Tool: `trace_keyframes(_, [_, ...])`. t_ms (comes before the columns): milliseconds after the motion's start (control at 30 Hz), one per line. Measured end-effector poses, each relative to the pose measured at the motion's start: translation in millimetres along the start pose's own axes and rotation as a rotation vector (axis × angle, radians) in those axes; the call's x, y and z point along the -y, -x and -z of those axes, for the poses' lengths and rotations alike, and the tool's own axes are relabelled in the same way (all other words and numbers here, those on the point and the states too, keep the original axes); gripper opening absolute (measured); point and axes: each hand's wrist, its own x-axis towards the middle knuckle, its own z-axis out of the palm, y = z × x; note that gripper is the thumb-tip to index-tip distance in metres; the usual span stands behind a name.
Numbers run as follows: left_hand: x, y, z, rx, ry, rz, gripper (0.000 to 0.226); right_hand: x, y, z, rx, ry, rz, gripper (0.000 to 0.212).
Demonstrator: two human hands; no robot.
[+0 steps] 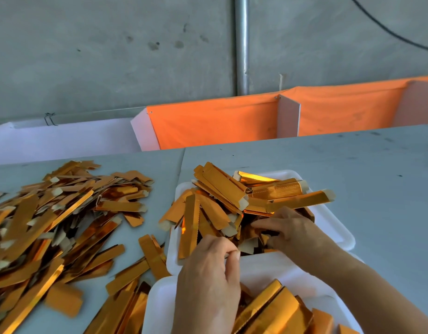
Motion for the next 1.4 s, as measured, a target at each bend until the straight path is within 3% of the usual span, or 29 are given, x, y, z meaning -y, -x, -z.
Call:
trace_keyframes(100, [1,0,-3,0.004,-0.007,-0.003,0.016,3,-3,-5,0.014,-0.027,0.051,0.035])
trace_keyframes(200, [2,0,-6,-0.016,0.005,0.0,0.024,7,0,-13,-0.079,-0.01,0.06,0.023])
trace_keyframes(267, [3,-1,-6,-0.056,0.019,0.013,0.028,9,1,-13,-0.28,-0.101,0.087,0.014])
trace_keyframes(333, [5,-1,-5,-0.096,0.015,0.033,0.028,13,2,-3,-0.516,-0.343,0.053,0.007])
trace_keyframes(367, [6,-1,-4,-0.114,0.015,0.041,0.029,14,3,4,-0.56,-0.523,0.009,0.007])
trace_keyframes(467, [6,-2,-3,-0.137,0.123,0.077,0.027,16,9,25,-0.361,-1.06,-0.093,0.023])
trace_keyframes(600, [-5,-3,2,-0.016,0.468,0.18,0.032,11,21,31,-0.082,-1.36,-0.124,0.022])
trace_keyframes(667, [-8,0,6,0.045,0.609,0.175,0.049,12,24,32,-0.032,-1.346,-0.122,0.021])
trace_keyframes(767, [-15,5,10,0.182,0.809,0.15,0.054,17,26,32,-0.093,-1.161,-0.112,0.024])
trace_keyframes(833, [-20,7,5,0.244,0.823,0.134,0.062,19,26,32,-0.144,-1.083,-0.097,0.024])
trace_keyframes(900, [-22,8,0,0.207,0.754,0.116,0.059,21,27,34,-0.144,-1.076,-0.084,0.026])
trace_keyframes(1000, [-22,5,-2,0.176,0.844,0.107,0.039,19,29,36,-0.049,-1.255,-0.09,0.026])
trace_keyframes(1133, [-17,1,-3,0.254,1.134,0.231,0.03,17,29,37,0.08,-1.54,-0.117,0.02])
trace_keyframes(1200, [-15,2,-6,0.182,1.049,0.264,0.026,20,30,35,-0.004,-1.399,-0.08,0.017])
trace_keyframes(1300, [-14,5,-9,0.047,0.869,0.289,0.023,28,32,38,-0.255,-1.135,0.08,0.024])
trace_keyframes(1400, [-18,5,-4,-0.031,0.725,0.265,0.022,37,40,45,-0.287,-0.983,0.234,0.024])
